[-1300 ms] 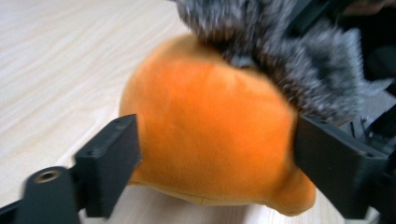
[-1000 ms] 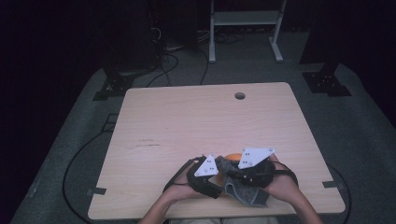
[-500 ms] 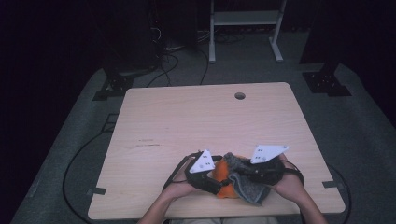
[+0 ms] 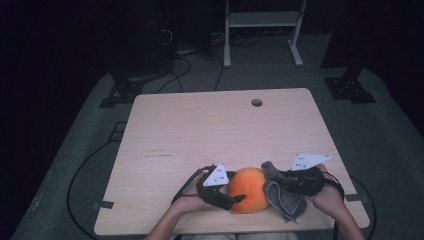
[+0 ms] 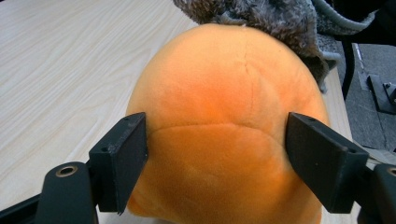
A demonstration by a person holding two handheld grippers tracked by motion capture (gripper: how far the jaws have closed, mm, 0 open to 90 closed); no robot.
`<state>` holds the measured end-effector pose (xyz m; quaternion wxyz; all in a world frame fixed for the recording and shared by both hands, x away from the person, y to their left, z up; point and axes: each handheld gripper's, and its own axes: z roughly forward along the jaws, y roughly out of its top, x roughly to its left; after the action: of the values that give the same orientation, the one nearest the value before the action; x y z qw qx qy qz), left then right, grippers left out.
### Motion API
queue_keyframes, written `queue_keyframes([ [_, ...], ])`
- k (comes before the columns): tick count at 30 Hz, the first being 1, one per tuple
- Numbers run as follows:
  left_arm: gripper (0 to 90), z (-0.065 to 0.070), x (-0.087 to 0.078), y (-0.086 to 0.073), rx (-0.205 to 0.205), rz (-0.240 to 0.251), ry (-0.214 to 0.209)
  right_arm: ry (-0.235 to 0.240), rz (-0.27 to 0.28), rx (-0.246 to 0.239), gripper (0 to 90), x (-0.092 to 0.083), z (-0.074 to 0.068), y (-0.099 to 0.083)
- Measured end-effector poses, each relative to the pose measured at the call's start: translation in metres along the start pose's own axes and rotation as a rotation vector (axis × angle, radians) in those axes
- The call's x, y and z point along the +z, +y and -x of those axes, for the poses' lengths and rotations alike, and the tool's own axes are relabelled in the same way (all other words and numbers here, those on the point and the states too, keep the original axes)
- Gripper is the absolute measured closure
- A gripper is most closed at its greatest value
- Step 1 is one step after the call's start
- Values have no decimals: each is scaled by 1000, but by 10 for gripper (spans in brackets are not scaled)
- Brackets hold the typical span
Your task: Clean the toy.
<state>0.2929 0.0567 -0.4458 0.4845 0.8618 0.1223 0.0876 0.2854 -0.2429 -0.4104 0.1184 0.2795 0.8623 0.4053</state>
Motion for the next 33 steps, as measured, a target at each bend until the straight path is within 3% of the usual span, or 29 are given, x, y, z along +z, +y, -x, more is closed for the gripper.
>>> queue_keyframes([
  [4,220,-3,-1,-3,-9,-26,-2,48,61,20,738,-6,-4,8],
  [7,220,-6,-3,-5,-21,-33,-10,83,112,-43,736,-12,-20,25],
  [10,221,-7,-4,-6,-22,-48,-15,76,96,-98,733,-6,-31,32],
  [13,222,-8,-6,-9,-37,-47,-19,70,61,-68,733,4,-19,19],
  [16,223,-7,-4,-8,-33,-45,-19,94,64,25,733,7,-2,2],
  [20,223,-9,-5,-9,-34,-48,-21,44,26,58,735,6,10,-10],
  [25,217,-9,-5,-10,-32,-48,-20,12,25,54,734,-2,13,-8],
  [29,203,-10,-5,-9,-46,-47,-19,80,92,14,728,-13,1,5],
  [33,69,-9,-4,4,-95,-54,-4,87,39,-2,729,1,-3,4],
])
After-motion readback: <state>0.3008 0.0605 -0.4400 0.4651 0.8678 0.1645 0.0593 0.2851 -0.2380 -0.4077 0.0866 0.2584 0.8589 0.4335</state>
